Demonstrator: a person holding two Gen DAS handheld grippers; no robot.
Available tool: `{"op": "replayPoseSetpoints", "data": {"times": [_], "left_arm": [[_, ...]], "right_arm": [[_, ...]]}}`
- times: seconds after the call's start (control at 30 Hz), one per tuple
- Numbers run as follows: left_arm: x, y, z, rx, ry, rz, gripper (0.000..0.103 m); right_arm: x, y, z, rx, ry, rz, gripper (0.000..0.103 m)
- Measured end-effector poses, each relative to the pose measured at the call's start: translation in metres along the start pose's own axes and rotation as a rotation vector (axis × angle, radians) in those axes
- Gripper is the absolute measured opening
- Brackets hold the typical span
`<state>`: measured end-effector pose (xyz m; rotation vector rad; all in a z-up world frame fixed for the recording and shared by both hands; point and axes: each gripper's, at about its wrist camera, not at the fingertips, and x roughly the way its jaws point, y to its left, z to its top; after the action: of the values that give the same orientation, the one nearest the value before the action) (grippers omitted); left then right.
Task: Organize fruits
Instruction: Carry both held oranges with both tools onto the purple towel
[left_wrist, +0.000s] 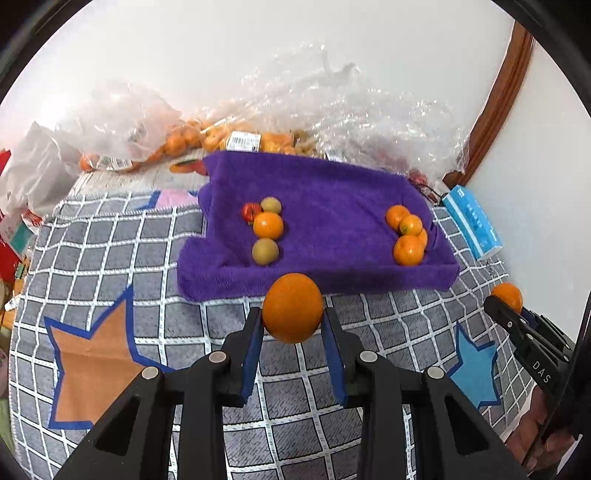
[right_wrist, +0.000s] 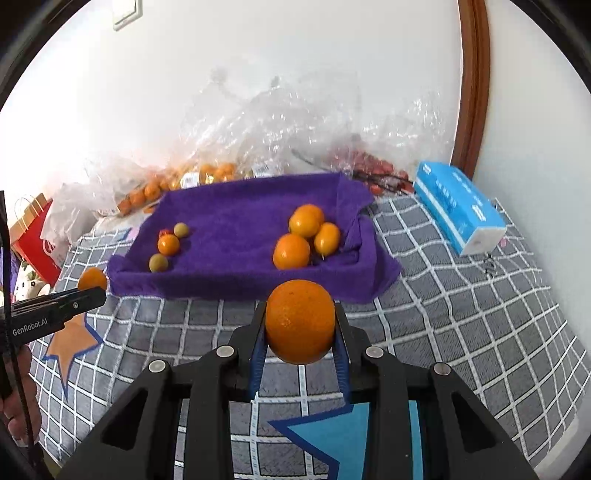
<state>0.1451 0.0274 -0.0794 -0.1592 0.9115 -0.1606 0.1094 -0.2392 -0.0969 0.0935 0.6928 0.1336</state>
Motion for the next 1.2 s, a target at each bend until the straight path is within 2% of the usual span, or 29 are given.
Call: {"op": "replayPoseSetpoints", "data": {"times": [0.4, 1.2], "left_arm": [[-0.003, 0.010, 0.027, -0.013, -0.039, -0.012, 0.031], [0.027, 0.028, 0.064, -0.033, -0.026, 0.018, 0.031]], "right_arm": [[0.012, 0.012, 0.024, -0.007, -0.009, 0.004, 0.032], [0.060, 0.027, 0.063, -0.035, -0.022, 0.021, 0.032]]}}
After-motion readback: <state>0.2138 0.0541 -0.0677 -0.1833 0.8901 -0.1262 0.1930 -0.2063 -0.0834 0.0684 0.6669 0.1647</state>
